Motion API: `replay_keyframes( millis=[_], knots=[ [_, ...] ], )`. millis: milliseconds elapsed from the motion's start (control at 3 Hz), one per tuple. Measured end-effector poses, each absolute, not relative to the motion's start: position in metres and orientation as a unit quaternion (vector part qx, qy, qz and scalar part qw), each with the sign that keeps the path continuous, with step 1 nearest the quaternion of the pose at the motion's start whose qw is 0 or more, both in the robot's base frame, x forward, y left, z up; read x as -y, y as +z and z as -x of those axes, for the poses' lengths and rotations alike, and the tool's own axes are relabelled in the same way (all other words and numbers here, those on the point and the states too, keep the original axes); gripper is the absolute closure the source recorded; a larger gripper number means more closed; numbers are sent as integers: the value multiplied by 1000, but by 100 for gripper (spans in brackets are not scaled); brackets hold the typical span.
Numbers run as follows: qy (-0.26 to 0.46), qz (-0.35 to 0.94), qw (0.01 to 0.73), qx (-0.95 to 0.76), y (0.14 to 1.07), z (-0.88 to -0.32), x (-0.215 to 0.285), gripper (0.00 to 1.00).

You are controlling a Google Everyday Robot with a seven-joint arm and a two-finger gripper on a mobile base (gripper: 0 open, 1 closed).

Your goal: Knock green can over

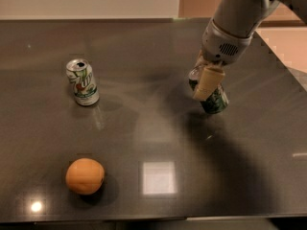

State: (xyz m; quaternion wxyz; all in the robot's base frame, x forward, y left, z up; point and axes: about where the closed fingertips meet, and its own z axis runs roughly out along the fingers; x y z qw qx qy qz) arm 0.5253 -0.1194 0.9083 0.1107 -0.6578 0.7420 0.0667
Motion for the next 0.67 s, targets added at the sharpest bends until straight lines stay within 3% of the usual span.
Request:
replay_keyframes(
  millis=[333,667],
  knots=[
    [29,672,68,-737,900,-533,125,100],
    [7,689,32,-724,888,-535,127,82]
  ],
)
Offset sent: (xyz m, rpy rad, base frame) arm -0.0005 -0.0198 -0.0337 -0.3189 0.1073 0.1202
